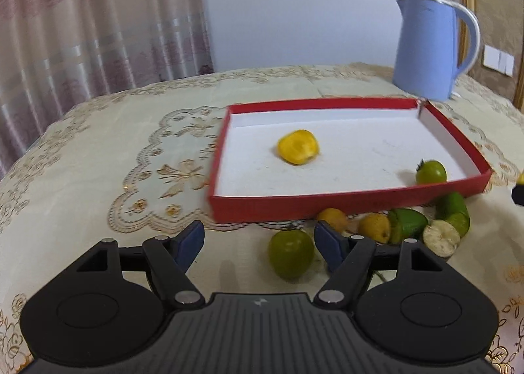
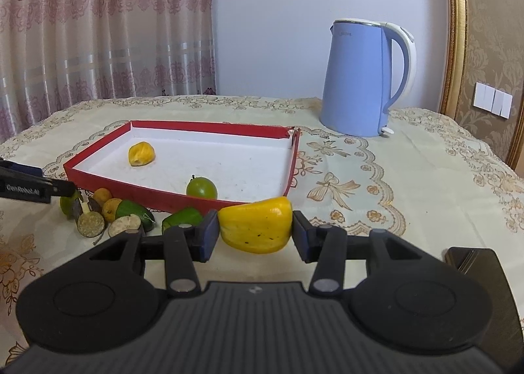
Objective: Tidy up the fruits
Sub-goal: 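Grasp a green tomato with the left gripper while the right holds the yellow pepper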
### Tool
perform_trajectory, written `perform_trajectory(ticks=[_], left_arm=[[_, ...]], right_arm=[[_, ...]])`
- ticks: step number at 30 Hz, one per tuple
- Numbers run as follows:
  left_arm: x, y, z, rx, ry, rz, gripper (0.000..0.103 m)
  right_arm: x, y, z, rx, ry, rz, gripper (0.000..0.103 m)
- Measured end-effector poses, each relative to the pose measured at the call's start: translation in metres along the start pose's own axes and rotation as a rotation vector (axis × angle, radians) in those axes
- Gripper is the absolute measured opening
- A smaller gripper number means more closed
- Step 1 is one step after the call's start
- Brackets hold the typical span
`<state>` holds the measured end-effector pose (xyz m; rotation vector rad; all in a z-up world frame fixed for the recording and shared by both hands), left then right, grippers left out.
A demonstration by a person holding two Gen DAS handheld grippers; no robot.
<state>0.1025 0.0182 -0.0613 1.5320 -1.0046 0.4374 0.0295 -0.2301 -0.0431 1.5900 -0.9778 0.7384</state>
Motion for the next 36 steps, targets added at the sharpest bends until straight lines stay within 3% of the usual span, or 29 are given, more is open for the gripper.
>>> perform_trajectory(ticks=[6, 11, 18, 24, 26, 32, 36], left_arm=[[0.001, -0.01, 0.004, 0.007, -0.001, -0.033, 0.073], [-0.005, -0.012, -0.001, -0.05, 0.053, -0.047, 0.074], [0.0, -0.019, 0.008, -0.014, 0.053, -0.069, 0.07], [-0.005, -0.018, 0.007, -0.08, 0.069, -0.071, 0.07], [-0.003, -0.021, 0.007, -0.111, 0.113, -0.084, 0.064], [-0.001, -0.018, 0.017, -0.16, 0.091, -0.08, 0.047], [0.001, -0.022, 0.016, -0.199, 0.117, -0.075, 0.046]], right_arm=[[-0.001, 0.0, 0.0, 0.0, 0.001, 0.001, 0.045], [-0.001, 0.0, 0.0, 0.0, 0.001, 0.002, 0.045], [-0.002, 0.003, -0.003, 0.001, 0.0, 0.002, 0.045], [0.001, 0.005, -0.001, -0.003, 0.0, 0.012, 0.045], [0.0, 0.004, -0.002, 0.001, -0.001, 0.009, 0.045], [0.0, 0.006, -0.002, -0.004, 0.003, 0.012, 0.045], [0.0, 0.005, -0.002, -0.002, -0.001, 0.012, 0.045]])
Point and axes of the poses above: each gripper's, at about its wrist camera, not at the fingertips, and y roughly against the way its jaws point, z to its right, x to its top, the point moved 9 cm from there along -y, roughly the way its jaws point, and after that the axes turned 11 degrees about -y, right-handed, at the moved point
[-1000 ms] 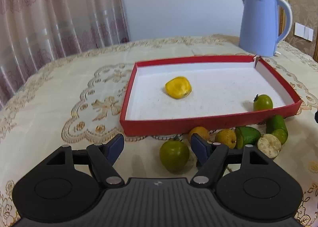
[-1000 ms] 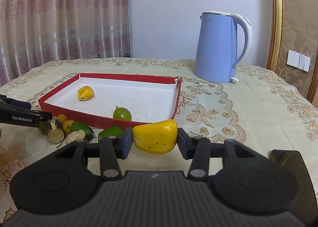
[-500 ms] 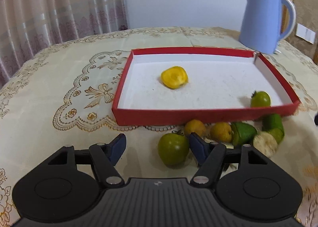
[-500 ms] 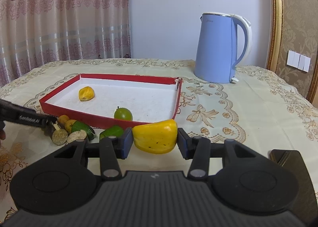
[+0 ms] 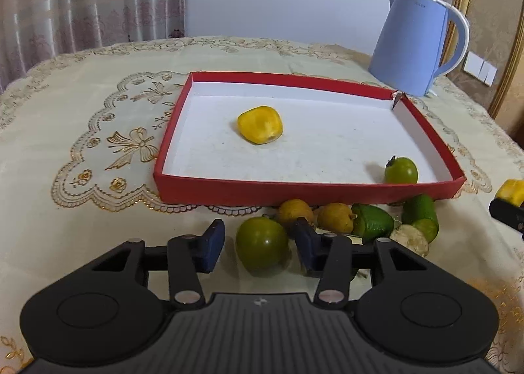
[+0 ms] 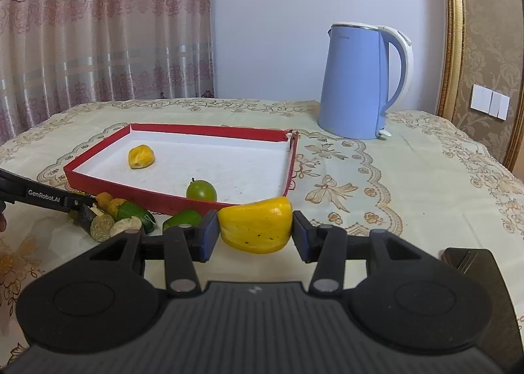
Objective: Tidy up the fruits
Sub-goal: 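Grasp a green tomato with the left gripper while the right holds the yellow pepper, then carry the green tomato into the tray and open the left gripper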
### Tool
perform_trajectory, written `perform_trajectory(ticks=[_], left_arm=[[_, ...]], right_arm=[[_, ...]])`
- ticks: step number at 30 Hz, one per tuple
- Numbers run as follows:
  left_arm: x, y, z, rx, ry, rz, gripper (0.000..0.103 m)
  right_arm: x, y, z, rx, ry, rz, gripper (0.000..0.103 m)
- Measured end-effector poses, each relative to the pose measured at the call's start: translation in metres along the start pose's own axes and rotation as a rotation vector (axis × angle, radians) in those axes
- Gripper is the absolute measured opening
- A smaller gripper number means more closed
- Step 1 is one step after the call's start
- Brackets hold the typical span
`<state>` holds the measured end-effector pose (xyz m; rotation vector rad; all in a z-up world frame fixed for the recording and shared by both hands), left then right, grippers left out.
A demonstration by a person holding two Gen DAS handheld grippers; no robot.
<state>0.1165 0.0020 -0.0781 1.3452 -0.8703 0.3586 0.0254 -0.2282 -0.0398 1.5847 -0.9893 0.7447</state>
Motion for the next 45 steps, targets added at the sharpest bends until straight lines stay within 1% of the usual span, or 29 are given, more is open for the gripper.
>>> perform_trajectory(ticks=[2, 3, 5, 8, 9, 12, 14, 17, 19, 21, 23, 27, 31, 35, 40, 43, 45], left_arm=[[-0.001, -0.001, -0.001, -0.046, 0.036, -0.017, 0.038], [-0.001, -0.001, -0.001, -0.056, 0.04, -0.02, 0.035], [-0.003, 0.0, 0.001, -0.042, 0.017, -0.023, 0.033], [-0.005, 0.006, 0.002, -0.026, 0.017, -0.02, 0.032], [-0.005, 0.009, 0.003, -0.017, 0.01, -0.007, 0.032], [-0.004, 0.021, 0.001, 0.053, -0.025, 0.036, 0.032], [-0.001, 0.032, -0.001, 0.077, -0.043, 0.071, 0.032], [0.005, 0.043, -0.004, 0.12, -0.064, 0.102, 0.032], [0.011, 0.051, -0.005, 0.166, -0.091, 0.13, 0.032], [0.02, 0.056, -0.004, 0.19, -0.116, 0.158, 0.032], [0.029, 0.056, -0.004, 0.196, -0.129, 0.172, 0.032], [0.05, 0.042, -0.005, 0.192, -0.142, 0.178, 0.033], [0.073, 0.016, -0.008, 0.199, -0.15, 0.173, 0.033], [0.095, -0.014, -0.014, 0.254, -0.16, 0.165, 0.033], [0.109, -0.046, -0.023, 0.306, -0.159, 0.129, 0.033], [0.11, -0.059, -0.026, 0.328, -0.171, 0.102, 0.034], [0.107, -0.061, -0.027, 0.345, -0.171, 0.09, 0.034]], right_arm=[[0.0, 0.001, -0.001, 0.002, 0.002, 0.001, 0.045], [0.0, 0.001, -0.001, 0.001, 0.003, 0.002, 0.045], [0.001, 0.001, -0.001, -0.001, 0.004, 0.005, 0.045], [0.002, 0.003, -0.002, 0.001, 0.005, 0.008, 0.045], [0.002, 0.003, -0.002, 0.002, 0.006, 0.009, 0.045], [0.004, 0.004, -0.003, 0.005, 0.009, 0.015, 0.045], [0.005, 0.004, -0.004, 0.008, 0.011, 0.017, 0.045], [0.006, 0.005, -0.005, 0.013, 0.014, 0.021, 0.045], [0.006, 0.006, -0.007, 0.018, 0.016, 0.023, 0.045], [0.006, 0.006, -0.008, 0.019, 0.018, 0.023, 0.045], [0.007, 0.006, -0.008, 0.021, 0.019, 0.025, 0.045], [0.009, 0.01, -0.009, 0.021, 0.023, 0.033, 0.045], [0.011, 0.013, -0.008, 0.017, 0.025, 0.039, 0.045], [0.012, 0.014, -0.008, 0.015, 0.025, 0.043, 0.045], [0.011, 0.014, -0.007, 0.009, 0.023, 0.042, 0.045], [0.012, 0.013, -0.008, 0.01, 0.022, 0.04, 0.045], [0.012, 0.013, -0.01, 0.014, 0.024, 0.04, 0.045]])
Point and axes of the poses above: each gripper's, at about its wrist camera, not at the fingertips, and y roughly against the way its jaws point, z to its right, x to its top, the point moved 9 cm from there along -y, roughly the way its jaws point, and after that the axes turned 11 degrees about -y, right-handed, at the moved point
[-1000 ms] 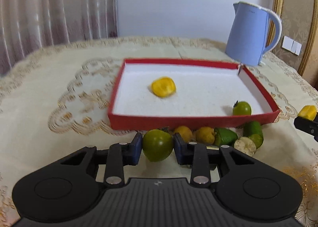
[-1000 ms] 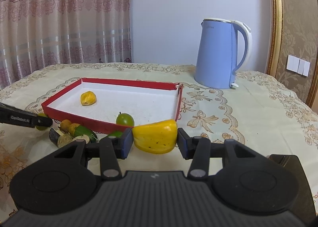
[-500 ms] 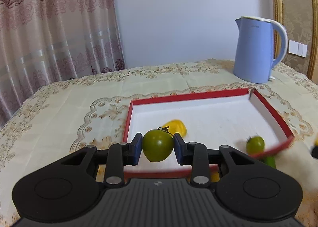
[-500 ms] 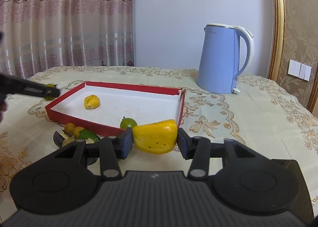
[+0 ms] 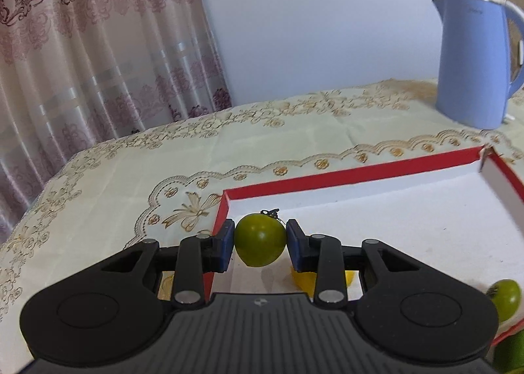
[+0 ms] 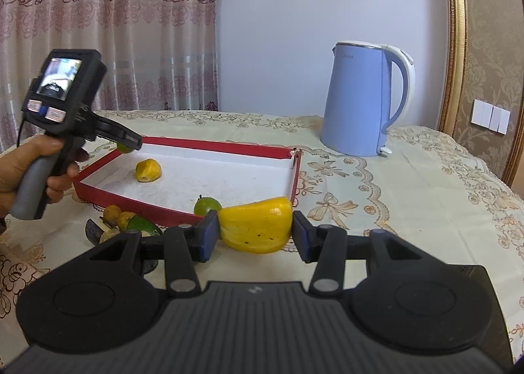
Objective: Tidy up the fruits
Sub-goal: 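Carry the green tomato into the tray and open the left gripper, then lower the yellow pepper chunk into the tray and open the right gripper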
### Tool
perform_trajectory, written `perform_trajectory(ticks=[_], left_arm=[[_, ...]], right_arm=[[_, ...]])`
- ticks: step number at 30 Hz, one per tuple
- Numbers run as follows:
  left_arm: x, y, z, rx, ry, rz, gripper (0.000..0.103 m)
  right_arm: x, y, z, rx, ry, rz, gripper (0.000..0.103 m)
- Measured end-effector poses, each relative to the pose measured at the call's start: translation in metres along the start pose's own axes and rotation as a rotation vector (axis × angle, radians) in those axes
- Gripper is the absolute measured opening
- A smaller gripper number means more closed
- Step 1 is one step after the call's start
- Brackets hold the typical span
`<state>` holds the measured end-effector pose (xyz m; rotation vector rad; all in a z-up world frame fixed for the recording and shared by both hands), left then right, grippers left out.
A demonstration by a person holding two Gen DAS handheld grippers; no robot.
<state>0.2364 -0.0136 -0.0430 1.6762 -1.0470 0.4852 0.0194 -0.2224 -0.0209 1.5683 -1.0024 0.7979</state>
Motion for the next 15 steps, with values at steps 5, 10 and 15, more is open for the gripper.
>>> perform_trajectory(ticks=[5, 10, 15], left_arm=[[-0.002, 0.011, 0.001, 0.06, -0.031, 0.025, 0.069], [-0.001, 0.031, 0.003, 0.089, -0.057, 0.054, 0.079], [-0.018, 0.049, 0.007, 0.044, -0.017, 0.008, 0.079]], right_arm=[[0.002, -0.003, -0.003, 0.006, 0.001, -0.001, 0.045], [0.003, -0.007, -0.008, 0.019, 0.008, -0.003, 0.045], [0.006, -0.015, -0.015, 0.029, 0.023, -0.004, 0.045]])
Point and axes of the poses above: each gripper's, at about its wrist camera, not at the fingertips, and y roughly against the way its jaws point, z to its right, x to its top, the point moved 9 cm from there along -y, roughly the way its jaws point, and after that the axes turned 11 degrees about -y, right-handed, at the moved point
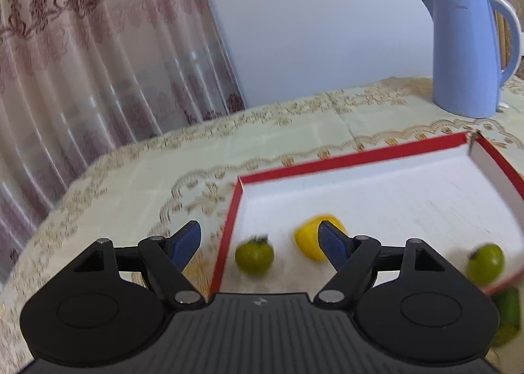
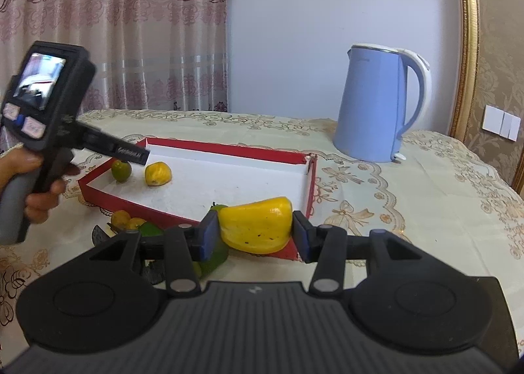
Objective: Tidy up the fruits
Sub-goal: 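Lower the yellow pepper chunk into the tray and open the right gripper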
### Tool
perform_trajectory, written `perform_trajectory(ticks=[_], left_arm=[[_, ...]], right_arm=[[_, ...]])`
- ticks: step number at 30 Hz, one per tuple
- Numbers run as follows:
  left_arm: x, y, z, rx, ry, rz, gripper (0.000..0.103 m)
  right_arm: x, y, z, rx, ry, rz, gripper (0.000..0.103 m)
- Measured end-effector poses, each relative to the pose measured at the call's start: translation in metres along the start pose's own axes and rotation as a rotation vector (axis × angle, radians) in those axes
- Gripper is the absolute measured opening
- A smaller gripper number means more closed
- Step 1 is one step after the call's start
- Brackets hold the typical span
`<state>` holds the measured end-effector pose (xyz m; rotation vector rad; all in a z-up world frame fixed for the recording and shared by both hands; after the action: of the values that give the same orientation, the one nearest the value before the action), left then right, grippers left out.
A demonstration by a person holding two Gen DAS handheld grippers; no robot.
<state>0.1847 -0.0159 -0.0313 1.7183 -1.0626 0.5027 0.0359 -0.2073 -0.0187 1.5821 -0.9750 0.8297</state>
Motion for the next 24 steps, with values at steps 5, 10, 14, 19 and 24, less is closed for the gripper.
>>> perform_trajectory(ticks=[5, 10, 14, 19, 24], left_arm=[[-0.02, 0.017, 0.002, -0.035, 0.036, -0.029, 0.085], [-0.036, 0.027, -0.001, -0.042, 0.066, -0.06, 0.085], [-0.048, 0.031, -0.005, -0.035, 0.071, -0.097, 0.085], [-0.066, 0.044, -0.018, -0.011, 0.104, -0.108, 0.086], [-0.076, 0.057, -0.027, 0.011, 0.125, -0.104, 0.086]], right_arm=[[0.011, -0.012, -0.005, 0.016, 0.015, 0.006, 0.045], [0.03, -0.033, -0.01, 0.018, 0.046, 0.024, 0.045], [0.042, -0.054, -0.016, 0.014, 0.07, 0.02, 0.045], [0.059, -0.08, -0.013, -0.006, 0.068, 0.017, 0.045], [0.068, -0.119, -0.001, -0.041, 0.039, -0.033, 0.045]])
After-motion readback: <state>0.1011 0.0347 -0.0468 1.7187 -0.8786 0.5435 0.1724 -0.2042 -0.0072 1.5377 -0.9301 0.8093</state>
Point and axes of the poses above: each gripper's, at about its wrist camera, not at the fingertips, and y roughly against the way its jaws point, z to its right, x to its top, the point moved 9 cm from there along -y, roughly the way its jaws point, and after that the axes turned 11 degrees about -y, right-handed, at the moved point
